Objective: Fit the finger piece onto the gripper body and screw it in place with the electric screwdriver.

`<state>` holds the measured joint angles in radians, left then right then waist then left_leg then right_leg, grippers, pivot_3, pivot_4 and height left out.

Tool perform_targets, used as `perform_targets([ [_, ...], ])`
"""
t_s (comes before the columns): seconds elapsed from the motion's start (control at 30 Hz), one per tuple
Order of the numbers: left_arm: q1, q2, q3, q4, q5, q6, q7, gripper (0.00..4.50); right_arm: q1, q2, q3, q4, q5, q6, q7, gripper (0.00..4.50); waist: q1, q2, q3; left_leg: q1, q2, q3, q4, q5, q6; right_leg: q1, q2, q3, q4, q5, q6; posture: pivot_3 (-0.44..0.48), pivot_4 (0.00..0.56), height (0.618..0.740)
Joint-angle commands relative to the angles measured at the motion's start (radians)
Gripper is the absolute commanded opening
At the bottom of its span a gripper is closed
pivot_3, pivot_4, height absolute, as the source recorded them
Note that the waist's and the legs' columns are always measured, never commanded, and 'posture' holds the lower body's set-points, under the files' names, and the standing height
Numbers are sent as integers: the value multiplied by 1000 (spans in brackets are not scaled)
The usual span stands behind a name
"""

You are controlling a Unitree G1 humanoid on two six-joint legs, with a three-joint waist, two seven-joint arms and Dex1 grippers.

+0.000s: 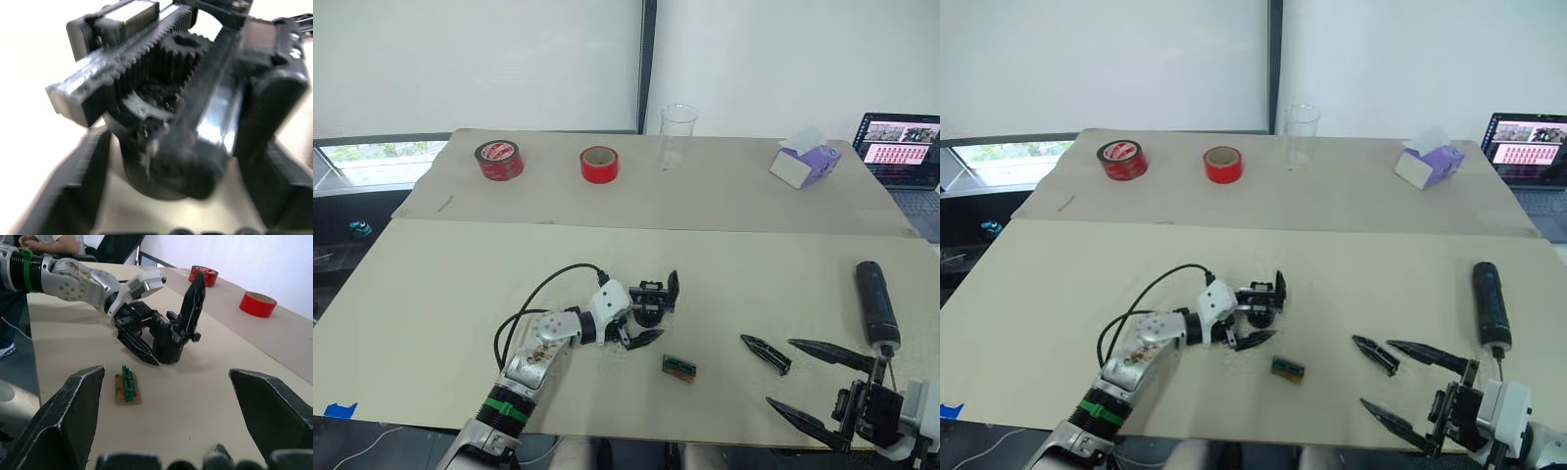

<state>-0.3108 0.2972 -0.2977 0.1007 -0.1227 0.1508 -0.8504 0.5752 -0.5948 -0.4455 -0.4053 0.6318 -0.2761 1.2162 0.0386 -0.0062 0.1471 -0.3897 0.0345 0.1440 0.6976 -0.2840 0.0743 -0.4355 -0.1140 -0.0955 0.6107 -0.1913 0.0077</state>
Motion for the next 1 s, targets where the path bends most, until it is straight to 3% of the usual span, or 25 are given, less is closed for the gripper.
perform_targets([
  [0.03,8,43,37,-7,-49,11,-63,4491,15,8,-10,-45,7,-10,-14,4500,-4,0,0,0,0,0,0,0,0,0,0,0,0,0,0,0,150,740],
  [0.17,-37,93,65,48,-121,32,-189,4491,18,9,-12,-47,4,-10,-20,4500,-3,0,0,0,0,0,0,0,0,0,0,0,1,-3,-5,0,150,740],
  [0.3,-148,112,60,210,-128,-41,-336,4491,19,2,-13,-49,5,-4,-28,4500,3,0,0,0,0,0,1,0,0,0,0,0,1,-3,-5,0,150,740],
  [0.47,-280,54,33,429,-117,-100,-493,4491,21,-12,-23,-55,13,12,-33,4500,3,0,0,-2,-1,0,2,-1,2,0,0,-1,0,-3,-4,0,150,740],
  [0.63,-363,-16,16,618,-57,-230,-539,4491,35,-23,-47,-68,22,24,-39,4500,2,-1,0,-3,-2,0,5,-1,3,0,0,-1,0,0,1,0,150,740],
  [0.8,-388,-61,48,697,-40,-333,-514,4491,51,-19,-52,-77,20,21,-42,4500,2,-1,0,-2,-2,-1,6,-2,3,1,0,-1,0,0,1,0,150,740],
  [0.9,-343,-46,67,641,-48,-344,-517,3654,55,-11,-45,-77,13,14,-44,4500,1,-1,0,-2,-2,-1,6,-2,3,2,0,-1,0,0,1,0,150,740],
  [1.0,-258,-41,97,483,-71,-277,-447,2295,53,-2,-33,-74,4,6,-45,4500,-5,-1,0,-2,-1,-1,6,-2,4,1,0,-1,0,0,1,0,150,740],
])
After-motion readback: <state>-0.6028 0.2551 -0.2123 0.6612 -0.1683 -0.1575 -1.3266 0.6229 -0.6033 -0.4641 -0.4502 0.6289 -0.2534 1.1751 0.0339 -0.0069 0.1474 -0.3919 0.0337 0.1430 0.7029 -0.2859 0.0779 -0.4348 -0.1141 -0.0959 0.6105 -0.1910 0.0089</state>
